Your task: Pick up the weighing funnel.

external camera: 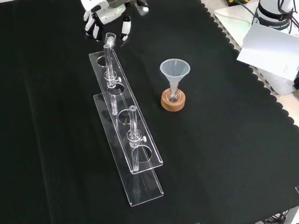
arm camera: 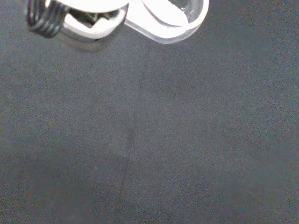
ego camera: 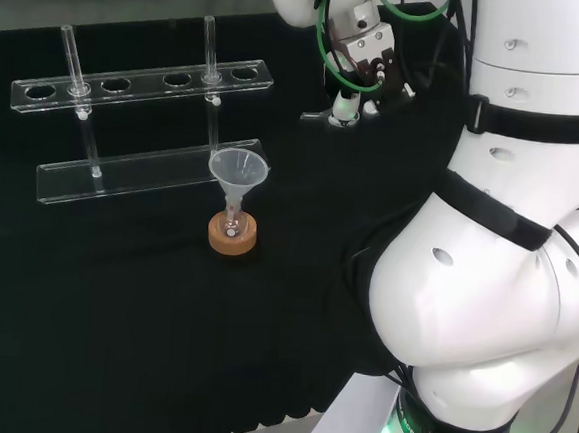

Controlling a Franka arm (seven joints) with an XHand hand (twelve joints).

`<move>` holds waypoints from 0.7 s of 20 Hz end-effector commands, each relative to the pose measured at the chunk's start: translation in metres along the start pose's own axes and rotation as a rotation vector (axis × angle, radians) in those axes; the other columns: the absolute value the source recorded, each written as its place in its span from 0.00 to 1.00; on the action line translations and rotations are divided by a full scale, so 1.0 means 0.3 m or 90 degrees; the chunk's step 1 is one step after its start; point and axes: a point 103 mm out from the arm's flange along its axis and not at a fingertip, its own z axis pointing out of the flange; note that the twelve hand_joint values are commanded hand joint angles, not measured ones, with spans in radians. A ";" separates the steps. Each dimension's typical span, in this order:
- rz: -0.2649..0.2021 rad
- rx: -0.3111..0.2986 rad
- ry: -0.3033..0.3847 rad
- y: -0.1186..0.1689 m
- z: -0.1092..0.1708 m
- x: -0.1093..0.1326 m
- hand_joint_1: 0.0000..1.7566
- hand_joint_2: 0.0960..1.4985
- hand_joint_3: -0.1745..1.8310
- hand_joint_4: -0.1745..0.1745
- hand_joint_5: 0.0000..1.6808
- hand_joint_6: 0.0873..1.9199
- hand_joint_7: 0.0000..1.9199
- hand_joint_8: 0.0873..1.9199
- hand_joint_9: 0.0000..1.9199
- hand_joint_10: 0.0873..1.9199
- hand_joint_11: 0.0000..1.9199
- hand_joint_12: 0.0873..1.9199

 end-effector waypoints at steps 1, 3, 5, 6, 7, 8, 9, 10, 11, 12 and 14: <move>0.009 0.004 -0.033 -0.076 -0.043 0.004 0.62 0.44 0.41 1.00 0.70 0.41 0.33 0.30 0.50 0.15 0.37 0.57; 0.012 0.004 -0.041 -0.099 -0.053 0.007 0.62 0.44 0.41 1.00 0.70 0.41 0.33 0.30 0.50 0.15 0.37 0.57; 0.014 0.005 -0.048 -0.123 -0.061 0.010 0.62 0.43 0.41 1.00 0.70 0.41 0.33 0.30 0.50 0.15 0.37 0.57; 0.015 0.005 -0.048 -0.135 -0.064 0.010 0.62 0.43 0.41 1.00 0.70 0.41 0.33 0.30 0.50 0.15 0.37 0.57; 0.015 0.005 -0.052 -0.147 -0.068 0.014 0.62 0.43 0.41 1.00 0.70 0.41 0.33 0.30 0.50 0.15 0.37 0.57; 0.015 0.003 -0.053 -0.158 -0.072 0.019 0.62 0.43 0.41 1.00 0.70 0.41 0.33 0.30 0.50 0.15 0.37 0.57; 0.015 0.004 -0.056 -0.169 -0.075 0.022 0.62 0.43 0.41 1.00 0.70 0.41 0.33 0.30 0.50 0.15 0.37 0.57; 0.015 0.005 -0.062 -0.181 -0.082 0.029 0.62 0.43 0.41 1.00 0.70 0.41 0.33 0.30 0.50 0.15 0.37 0.57; 0.015 0.006 -0.067 -0.192 -0.087 0.033 0.62 0.43 0.41 1.00 0.70 0.41 0.33 0.30 0.50 0.15 0.37 0.57; 0.016 0.006 -0.070 -0.205 -0.093 0.039 0.62 0.43 0.41 1.00 0.70 0.41 0.33 0.30 0.50 0.15 0.38 0.57; 0.018 0.005 -0.074 -0.229 -0.100 0.048 0.62 0.43 0.41 1.00 0.70 0.41 0.33 0.30 0.50 0.15 0.38 0.57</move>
